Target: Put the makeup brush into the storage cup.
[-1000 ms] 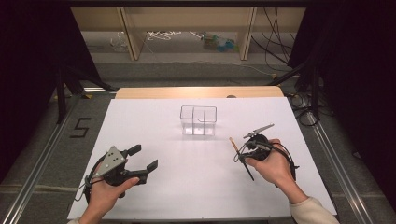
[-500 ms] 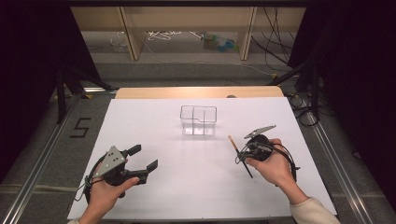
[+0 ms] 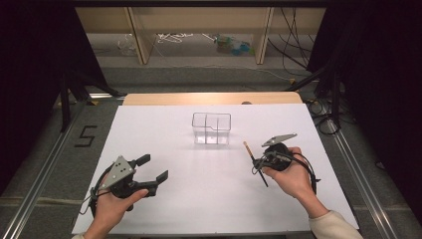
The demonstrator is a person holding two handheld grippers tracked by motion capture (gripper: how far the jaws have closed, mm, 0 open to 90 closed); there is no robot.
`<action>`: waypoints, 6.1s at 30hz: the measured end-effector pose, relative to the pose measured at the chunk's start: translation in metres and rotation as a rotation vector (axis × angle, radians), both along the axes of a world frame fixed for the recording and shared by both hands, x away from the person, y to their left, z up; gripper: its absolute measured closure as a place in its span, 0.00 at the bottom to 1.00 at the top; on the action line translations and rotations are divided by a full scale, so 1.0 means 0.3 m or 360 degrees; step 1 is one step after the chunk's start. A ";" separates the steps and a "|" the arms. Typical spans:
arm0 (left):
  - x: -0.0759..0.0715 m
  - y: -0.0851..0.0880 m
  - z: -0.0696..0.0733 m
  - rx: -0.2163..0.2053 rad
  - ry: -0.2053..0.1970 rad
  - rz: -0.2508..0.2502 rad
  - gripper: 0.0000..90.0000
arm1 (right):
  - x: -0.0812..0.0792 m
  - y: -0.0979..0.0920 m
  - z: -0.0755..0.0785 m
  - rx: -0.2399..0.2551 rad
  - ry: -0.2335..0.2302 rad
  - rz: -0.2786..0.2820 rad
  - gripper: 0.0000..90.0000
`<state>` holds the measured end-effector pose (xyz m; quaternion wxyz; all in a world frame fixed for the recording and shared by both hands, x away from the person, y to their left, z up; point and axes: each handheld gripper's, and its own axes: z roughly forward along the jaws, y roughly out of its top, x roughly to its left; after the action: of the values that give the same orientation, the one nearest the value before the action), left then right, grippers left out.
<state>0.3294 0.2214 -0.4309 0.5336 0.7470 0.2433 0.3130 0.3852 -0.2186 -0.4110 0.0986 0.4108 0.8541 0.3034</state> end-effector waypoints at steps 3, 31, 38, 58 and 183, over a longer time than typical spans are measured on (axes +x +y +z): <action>0.000 0.000 0.000 0.0000 -0.0001 0.0001 0.17 | 0.001 -0.002 0.000 0.0015 -0.0015 0.0013 0.93; 0.000 0.000 0.000 0.0001 0.0000 0.0002 0.17 | -0.011 0.009 0.003 0.0179 -0.0294 0.0051 0.93; 0.000 0.000 0.000 -0.0001 -0.0001 0.0002 0.17 | -0.014 0.014 0.004 0.0203 -0.0317 0.0046 0.93; 0.000 0.000 0.000 0.0002 0.0000 0.0001 0.17 | -0.022 0.022 0.004 0.0277 -0.0429 0.0058 0.93; 0.004 -0.004 -0.003 0.0003 0.0004 0.0000 0.17 | 0.087 0.120 0.084 0.0588 -0.0802 -0.0017 0.93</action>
<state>0.3307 0.2201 -0.4318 0.5326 0.7480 0.2435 0.3124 0.4112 -0.1824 -0.3857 0.2324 0.3382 0.7310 0.5452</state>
